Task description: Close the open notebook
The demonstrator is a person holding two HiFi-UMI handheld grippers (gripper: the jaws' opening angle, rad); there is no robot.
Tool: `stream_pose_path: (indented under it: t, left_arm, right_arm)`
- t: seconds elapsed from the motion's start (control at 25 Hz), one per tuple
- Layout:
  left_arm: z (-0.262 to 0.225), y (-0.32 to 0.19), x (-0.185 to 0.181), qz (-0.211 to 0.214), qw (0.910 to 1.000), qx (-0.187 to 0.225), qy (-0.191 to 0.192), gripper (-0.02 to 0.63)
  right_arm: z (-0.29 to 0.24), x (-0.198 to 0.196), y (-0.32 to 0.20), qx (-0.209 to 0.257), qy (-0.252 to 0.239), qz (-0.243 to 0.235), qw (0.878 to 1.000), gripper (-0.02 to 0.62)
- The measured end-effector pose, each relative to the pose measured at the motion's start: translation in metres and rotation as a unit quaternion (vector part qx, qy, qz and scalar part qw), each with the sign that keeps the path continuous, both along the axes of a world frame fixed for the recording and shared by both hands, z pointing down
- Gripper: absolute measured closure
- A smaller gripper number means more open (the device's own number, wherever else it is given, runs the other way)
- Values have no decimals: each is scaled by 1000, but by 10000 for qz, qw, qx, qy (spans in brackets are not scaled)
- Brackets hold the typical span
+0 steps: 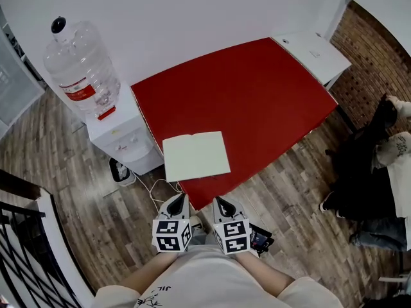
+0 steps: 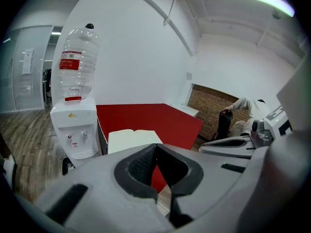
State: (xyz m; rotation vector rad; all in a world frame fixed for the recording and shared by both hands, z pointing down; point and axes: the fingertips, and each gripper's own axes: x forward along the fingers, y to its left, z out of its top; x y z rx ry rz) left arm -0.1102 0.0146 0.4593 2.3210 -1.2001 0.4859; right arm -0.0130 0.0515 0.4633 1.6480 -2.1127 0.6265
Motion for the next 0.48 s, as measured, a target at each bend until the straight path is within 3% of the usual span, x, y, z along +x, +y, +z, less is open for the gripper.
stream_pose_path:
  t: [0.2,0.48]
  left_arm:
    - [2,-13,8,-14,10000,-90,37,600]
    - [-4,-34,16,-357,9993,-93,36,600]
  right_arm:
    - [-2,11,-16,-32,45,-32,10000,590]
    - [-18,26,-46,4,-20,-318,9995,589]
